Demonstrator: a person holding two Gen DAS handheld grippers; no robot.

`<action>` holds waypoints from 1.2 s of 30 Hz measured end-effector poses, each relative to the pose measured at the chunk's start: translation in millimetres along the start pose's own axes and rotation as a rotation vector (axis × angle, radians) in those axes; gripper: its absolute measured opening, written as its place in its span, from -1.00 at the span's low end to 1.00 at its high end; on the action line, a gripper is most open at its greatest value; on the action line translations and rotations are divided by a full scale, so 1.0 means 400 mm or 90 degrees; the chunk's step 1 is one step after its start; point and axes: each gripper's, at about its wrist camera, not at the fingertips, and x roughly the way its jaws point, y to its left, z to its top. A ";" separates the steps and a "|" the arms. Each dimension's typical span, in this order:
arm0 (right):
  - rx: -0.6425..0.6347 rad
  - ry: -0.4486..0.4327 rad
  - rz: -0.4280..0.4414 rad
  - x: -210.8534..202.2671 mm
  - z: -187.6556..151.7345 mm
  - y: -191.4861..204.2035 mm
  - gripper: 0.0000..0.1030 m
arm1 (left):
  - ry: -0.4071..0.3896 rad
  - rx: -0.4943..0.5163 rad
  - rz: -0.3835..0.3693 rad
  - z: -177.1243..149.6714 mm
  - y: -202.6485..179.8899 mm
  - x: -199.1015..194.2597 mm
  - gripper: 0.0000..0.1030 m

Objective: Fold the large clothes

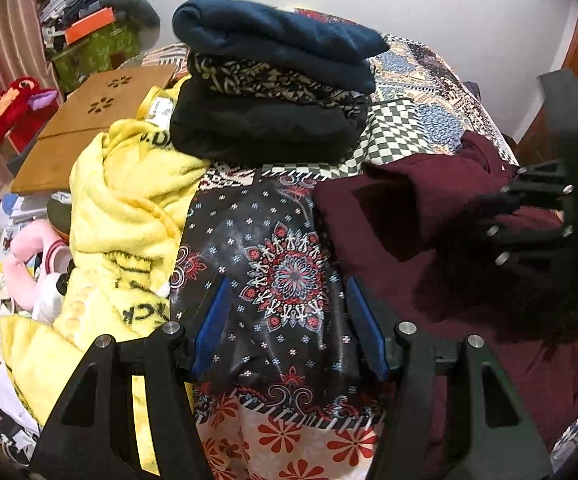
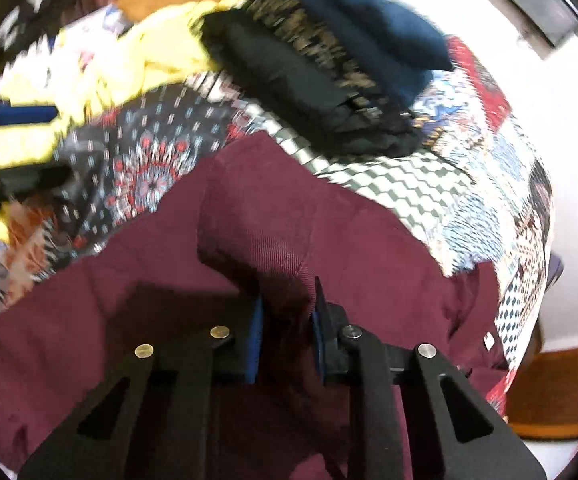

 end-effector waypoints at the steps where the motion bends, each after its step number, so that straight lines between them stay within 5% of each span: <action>1: 0.024 -0.023 -0.001 -0.032 -0.009 -0.023 -0.65 | -0.003 0.004 0.002 0.002 -0.007 -0.005 0.15; 10: 0.228 -0.195 -0.017 -0.284 -0.112 -0.231 -0.67 | -0.026 0.041 0.010 0.026 -0.085 -0.047 0.15; 17: 0.356 -0.266 -0.066 -0.385 -0.244 -0.366 -0.68 | -0.015 0.067 -0.001 0.043 -0.158 -0.037 0.15; 24: 0.488 -0.268 -0.076 -0.397 -0.420 -0.457 -0.68 | 0.034 0.101 -0.008 0.022 -0.224 0.019 0.15; 36: 0.699 -0.191 -0.027 -0.282 -0.696 -0.528 -0.70 | 0.104 0.093 -0.021 -0.034 -0.227 0.063 0.15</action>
